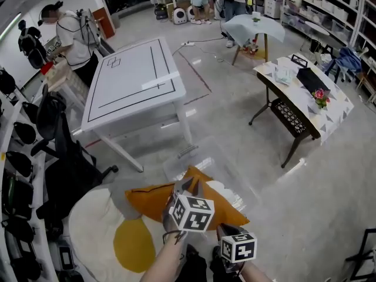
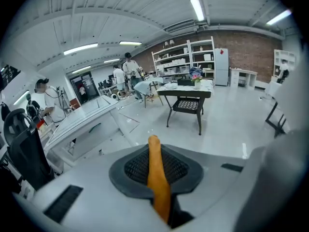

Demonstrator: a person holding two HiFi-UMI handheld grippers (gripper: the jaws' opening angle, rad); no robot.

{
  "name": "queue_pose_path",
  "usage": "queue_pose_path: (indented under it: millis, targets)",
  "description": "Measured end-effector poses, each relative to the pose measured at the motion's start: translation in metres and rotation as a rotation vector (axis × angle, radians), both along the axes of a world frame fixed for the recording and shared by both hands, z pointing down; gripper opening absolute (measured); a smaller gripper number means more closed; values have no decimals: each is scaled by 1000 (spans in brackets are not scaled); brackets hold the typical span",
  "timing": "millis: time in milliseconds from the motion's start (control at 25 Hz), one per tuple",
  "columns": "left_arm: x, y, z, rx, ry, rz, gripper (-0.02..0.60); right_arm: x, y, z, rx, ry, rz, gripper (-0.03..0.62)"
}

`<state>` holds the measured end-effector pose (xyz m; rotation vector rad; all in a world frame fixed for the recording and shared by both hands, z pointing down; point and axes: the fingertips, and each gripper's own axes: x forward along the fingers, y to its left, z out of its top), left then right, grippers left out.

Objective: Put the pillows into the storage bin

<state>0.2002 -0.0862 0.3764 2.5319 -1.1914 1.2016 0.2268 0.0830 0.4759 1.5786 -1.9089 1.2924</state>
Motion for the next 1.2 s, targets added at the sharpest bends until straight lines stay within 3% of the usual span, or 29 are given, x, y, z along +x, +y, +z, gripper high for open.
queue_pose_path:
  millis: [480, 1080, 1200]
  targets:
    - [95, -5, -38, 67, 13, 192, 43, 33, 12, -15, 27, 36, 75, 31]
    - [144, -19, -72, 107, 57, 268, 43, 55, 9, -25, 38, 52, 145, 31]
    - [144, -21, -67, 78, 57, 267, 43, 55, 6, -27, 42, 51, 143, 31]
